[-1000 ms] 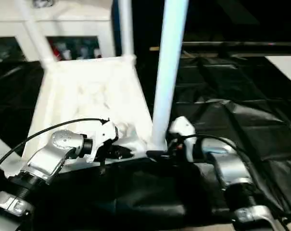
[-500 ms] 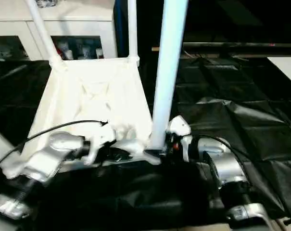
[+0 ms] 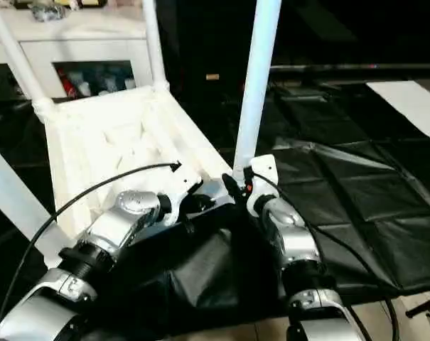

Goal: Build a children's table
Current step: Rotate leg to tighten

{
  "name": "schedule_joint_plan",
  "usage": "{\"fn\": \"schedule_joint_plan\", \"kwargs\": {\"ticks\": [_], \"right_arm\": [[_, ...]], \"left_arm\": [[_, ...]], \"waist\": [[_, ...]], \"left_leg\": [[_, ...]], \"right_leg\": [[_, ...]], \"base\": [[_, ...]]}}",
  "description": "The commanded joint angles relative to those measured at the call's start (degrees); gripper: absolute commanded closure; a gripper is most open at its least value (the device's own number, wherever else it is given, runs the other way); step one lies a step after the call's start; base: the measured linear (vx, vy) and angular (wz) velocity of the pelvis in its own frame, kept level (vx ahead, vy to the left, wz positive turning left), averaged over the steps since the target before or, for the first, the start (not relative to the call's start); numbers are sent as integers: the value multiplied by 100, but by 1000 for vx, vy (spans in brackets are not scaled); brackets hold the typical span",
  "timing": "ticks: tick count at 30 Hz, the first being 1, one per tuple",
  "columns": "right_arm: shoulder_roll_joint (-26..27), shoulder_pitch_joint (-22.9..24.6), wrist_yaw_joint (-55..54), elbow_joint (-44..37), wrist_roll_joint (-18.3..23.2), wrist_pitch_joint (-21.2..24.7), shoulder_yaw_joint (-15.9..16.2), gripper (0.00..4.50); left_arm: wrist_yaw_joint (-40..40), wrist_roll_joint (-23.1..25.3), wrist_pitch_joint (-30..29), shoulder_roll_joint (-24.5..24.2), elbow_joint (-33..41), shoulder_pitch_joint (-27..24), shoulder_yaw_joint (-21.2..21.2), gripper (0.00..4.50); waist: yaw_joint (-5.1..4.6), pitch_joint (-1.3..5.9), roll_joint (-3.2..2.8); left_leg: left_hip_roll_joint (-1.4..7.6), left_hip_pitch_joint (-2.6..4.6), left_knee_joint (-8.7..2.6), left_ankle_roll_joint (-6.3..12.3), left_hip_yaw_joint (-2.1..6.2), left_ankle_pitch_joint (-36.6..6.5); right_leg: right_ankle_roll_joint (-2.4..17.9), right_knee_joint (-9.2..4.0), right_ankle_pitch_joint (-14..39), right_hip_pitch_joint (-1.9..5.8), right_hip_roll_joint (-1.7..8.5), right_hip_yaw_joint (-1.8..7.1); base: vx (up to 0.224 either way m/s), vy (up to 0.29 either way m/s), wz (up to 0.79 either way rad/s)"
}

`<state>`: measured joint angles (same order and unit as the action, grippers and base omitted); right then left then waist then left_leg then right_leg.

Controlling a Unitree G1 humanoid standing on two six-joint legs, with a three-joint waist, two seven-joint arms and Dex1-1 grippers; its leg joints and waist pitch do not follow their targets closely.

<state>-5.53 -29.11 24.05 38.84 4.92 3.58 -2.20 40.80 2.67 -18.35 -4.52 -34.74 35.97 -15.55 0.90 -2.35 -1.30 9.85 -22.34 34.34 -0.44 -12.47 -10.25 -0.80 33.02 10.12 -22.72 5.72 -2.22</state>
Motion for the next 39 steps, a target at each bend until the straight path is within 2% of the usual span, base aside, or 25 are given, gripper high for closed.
{"fn": "schedule_joint_plan", "kwargs": {"ticks": [1, 2, 3, 4, 7, 8, 12, 13, 15, 17, 18, 20, 21, 22, 24, 25, 28, 33, 36, 37, 38, 39], "right_arm": [[505, 121, 920, -58, 125, 133, 723, 107], [437, 143, 1063, -122, 135, 148, 754, 76], [369, 168, 1176, -184, 140, 157, 781, 76], [24, 285, 1755, -480, 145, 163, 959, 67], [-539, 449, 2687, -982, 371, 382, 1082, 67], [-803, 508, 3067, -1156, 460, 439, 1117, 67], [-1378, 581, 3897, -1363, 556, 479, 1107, 67], [-1423, 577, 3961, -1356, 561, 472, 1098, 67], [-1623, 549, 4234, -1340, 560, 452, 1080, 67], [-1723, 514, 4373, -1318, 540, 426, 1089, 67], [-1771, 501, 4437, -1320, 516, 392, 1124, 93], [-1801, 451, 4512, -1339, 546, 425, 1150, 93], [-1778, 439, 4500, -1360, 567, 448, 1145, 112], [-1764, 431, 4492, -1369, 575, 457, 1143, 112], [-1752, 431, 4524, -1406, 601, 508, 1161, 125], [-1738, 443, 4541, -1410, 595, 509, 1182, 141], [-1705, 461, 4610, -1368, 565, 478, 1222, 158], [-1678, 483, 4643, -1362, 622, 547, 1235, 182], [-1475, 546, 4105, -1224, 605, 549, 1109, 183], [-1303, 531, 3590, -1017, 479, 449, 1011, 184], [-1298, 530, 3574, -1011, 475, 446, 1008, 184], [-1014, 490, 2738, -701, 298, 340, 867, 184]], "left_arm": [[-97, -99, 202, 260, 79, 174, 1, 450], [-4, -116, 218, 214, 121, 152, -19, 450], [64, -132, 243, 180, 150, 136, -35, 450], [446, -207, 304, -6, 328, 24, -94, 450], [1154, -409, 313, -320, 730, -201, -185, 450], [1415, -466, 315, -464, 891, -291, -234, 450], [1953, -479, 320, -830, 1110, -457, -352, 450], [2016, -489, 338, -868, 1130, -475, -360, 450], [2346, -568, 330, -1074, 1267, -559, -387, 450], [2531, -605, 300, -1209, 1353, -602, -398, 450], [2641, -634, 271, -1273, 1415, -634, -396, 450], [2848, -681, 221, -1413, 1536, -700, -389, 450], [2875, -683, 220, -1441, 1558, -716, -391, 450], [2885, -682, 223, -1451, 1562, -721, -392, 450], [2873, -674, 238, -1467, 1571, -729, -388, 450], [2867, -671, 233, -1469, 1573, -735, -385, 450], [2808, -678, 218, -1476, 1580, -752, -378, 450], [2731, -643, 216, -1484, 1602, -782, -370, 450], [2192, -481, 180, -1309, 1435, -724, -245, 450], [1831, -419, 145, -1157, 1306, -646, -152, 450], [1821, -418, 143, -1152, 1302, -643, -149, 450], [1342, -311, 9, -942, 1164, -522, -75, 450]], "waist": [[-5, 295, 87], [-12, 295, 92], [-11, 301, 121], [1, 301, 123], [53, 300, 136], [95, 325, 141], [142, 338, 148], [152, 336, 132], [176, 348, 127], [206, 364, 104], [210, 364, 108], [246, 352, 99], [250, 347, 99], [247, 342, 110], [253, 330, 103], [247, 326, 122], [241, 328, 135], [249, 340, 153], [242, 336, 152], [219, 323, 163], [198, 308, 167], [189, 311, 166]], "left_leg": [[309, 175, -532, -97, 264, -2358], [312, 171, -533, -90, 258, -2338], [311, 166, -530, -68, 250, -2290], [315, 162, -527, -25, 245, -2215], [336, 131, -512, 198, 216, -1860], [344, 124, -488, 272, 213, -1698], [348, 145, -457, 359, 184, -1391], [360, 159, -451, 394, 172, -1297], [363, 138, -442, 440, 170, -1107], [367, 159, -416, 518, 149, -893], [366, 153, -413, 532, 146, -854], [373, 153, -420, 518, 141, -895], [375, 158, -427, 493, 142, -942], [375, 162, -431, 469, 140, -999], [378, 188, -452, 325, 144, -1210], [381, 191, -463, 257, 146, -1295], [375, 184, -470, 183, 153, -1320], [363, 166, -441, 287, 144, -1080], [364, 160, -435, 326, 142, -1028], [358, 158, -444, 285, 147, -1121], [349, 160, -458, 192, 158, -1290], [353, 160, -463, 133, 170, -1363]], "right_leg": [[887, -491, 2508, 76, 286, 133], [909, -488, 2457, 74, 284, 135], [945, -478, 2374, 86, 280, 132], [984, -466, 2277, 94, 287, 142], [1103, -419, 1825, 137, 291, 168], [1158, -381, 1676, 170, 301, 163], [1297, -340, 1451, 157, 296, 166], [1367, -327, 1295, 142, 288, 170], [1458, -272, 999, 175, 270, 154], [1584, -223, 644, 159, 255, 144], [1606, -216, 592, 164, 254, 145], [1615, -221, 696, 162, 261, 144], [1599, -229, 768, 156, 258, 145], [1583, -238, 848, 153, 258, 147], [1508, -268, 1134, 133, 260, 158], [1472, -277, 1233, 130, 259, 164], [1411, -278, 1301, 133, 266, 171], [1457, -243, 986, 154, 272, 171], [1464, -244, 993, 147, 275, 177], [1443, -270, 1151, 135, 276, 178], [1379, -304, 1442, 132, 285, 180], [1340, -304, 1577, 132, 293, 179]], "base": [[0, 0, 0], [0, 0, 0], [0, 0, 0], [0, 0, 0], [0, 0, 0], [0, 0, 0], [0, 0, 0], [0, 0, 0], [0, 0, 0], [0, 0, 0], [0, 0, 0], [0, 0, 0], [0, 0, 0], [0, 0, 0], [0, 0, 0], [0, 0, 0], [0, 0, 0], [0, 0, 0], [0, 0, 0], [0, 0, 0], [0, 0, 0], [0, 0, 0]]}}
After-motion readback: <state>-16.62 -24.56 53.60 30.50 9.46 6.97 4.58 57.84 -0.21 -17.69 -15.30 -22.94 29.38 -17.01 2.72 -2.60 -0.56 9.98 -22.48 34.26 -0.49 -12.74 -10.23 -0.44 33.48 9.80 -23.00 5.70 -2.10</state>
